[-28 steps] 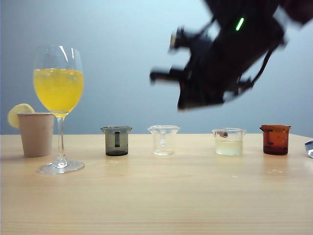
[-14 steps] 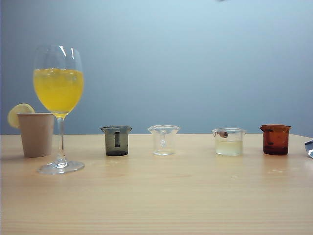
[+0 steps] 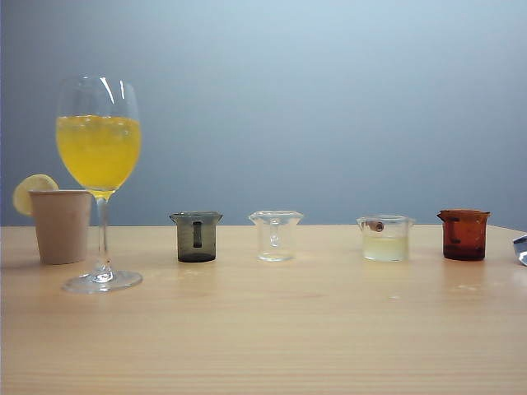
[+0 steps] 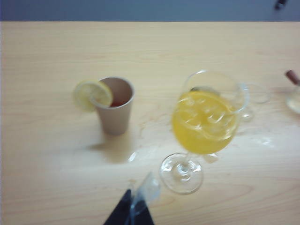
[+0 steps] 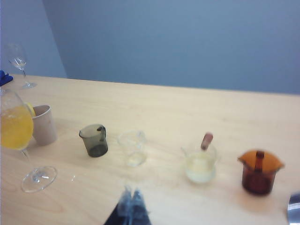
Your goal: Pick up the second measuring cup from the left, pour the orange juice inside into the goblet, and finally put the measuring cup back in its original place.
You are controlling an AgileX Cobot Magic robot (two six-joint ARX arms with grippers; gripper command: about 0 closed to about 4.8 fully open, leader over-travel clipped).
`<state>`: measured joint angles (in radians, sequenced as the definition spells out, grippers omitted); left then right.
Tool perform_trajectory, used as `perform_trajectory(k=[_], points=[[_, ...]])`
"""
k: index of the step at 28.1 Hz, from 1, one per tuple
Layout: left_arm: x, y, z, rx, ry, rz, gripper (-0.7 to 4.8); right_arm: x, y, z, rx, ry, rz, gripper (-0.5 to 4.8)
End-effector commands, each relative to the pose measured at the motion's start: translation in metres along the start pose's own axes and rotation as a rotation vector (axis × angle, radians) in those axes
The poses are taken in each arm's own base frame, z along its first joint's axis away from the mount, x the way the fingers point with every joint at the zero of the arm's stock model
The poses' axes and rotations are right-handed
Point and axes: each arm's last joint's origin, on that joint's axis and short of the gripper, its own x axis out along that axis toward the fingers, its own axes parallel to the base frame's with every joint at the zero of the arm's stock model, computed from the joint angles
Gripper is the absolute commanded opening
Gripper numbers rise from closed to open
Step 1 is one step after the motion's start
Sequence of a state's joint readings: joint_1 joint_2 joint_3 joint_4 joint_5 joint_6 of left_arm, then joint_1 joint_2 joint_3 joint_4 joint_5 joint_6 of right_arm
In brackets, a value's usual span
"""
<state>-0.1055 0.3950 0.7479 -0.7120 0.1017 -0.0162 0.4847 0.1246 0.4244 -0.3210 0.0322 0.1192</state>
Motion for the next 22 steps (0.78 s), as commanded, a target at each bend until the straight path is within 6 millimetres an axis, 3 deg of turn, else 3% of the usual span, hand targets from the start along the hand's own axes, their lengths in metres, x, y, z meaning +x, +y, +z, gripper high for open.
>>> perform_trajectory(k=[1,5,11,17,20,22], points=[[-0.002,0.002,-0.015,-0.008,-0.023,0.030,-0.05,0.002,-0.003,-0.012,0.026,0.009,-0.060,-0.07],[0.005,0.005,-0.042,-0.014,-0.018,0.047,-0.04,0.008,-0.007,-0.030,-0.016,0.041,-0.114,-0.07],[0.019,0.008,-0.066,-0.008,-0.122,0.067,-0.04,0.016,-0.009,-0.046,-0.009,0.026,-0.117,-0.07],[0.040,0.012,-0.109,-0.017,-0.074,0.068,-0.04,0.023,-0.012,-0.070,-0.002,0.072,-0.152,-0.06],[0.058,0.015,-0.142,-0.030,0.018,0.068,-0.04,0.030,-0.018,-0.090,0.032,0.057,-0.188,-0.06],[0.064,0.016,-0.148,-0.036,0.002,0.068,-0.04,0.032,-0.024,-0.098,0.036,0.032,-0.228,-0.05]])
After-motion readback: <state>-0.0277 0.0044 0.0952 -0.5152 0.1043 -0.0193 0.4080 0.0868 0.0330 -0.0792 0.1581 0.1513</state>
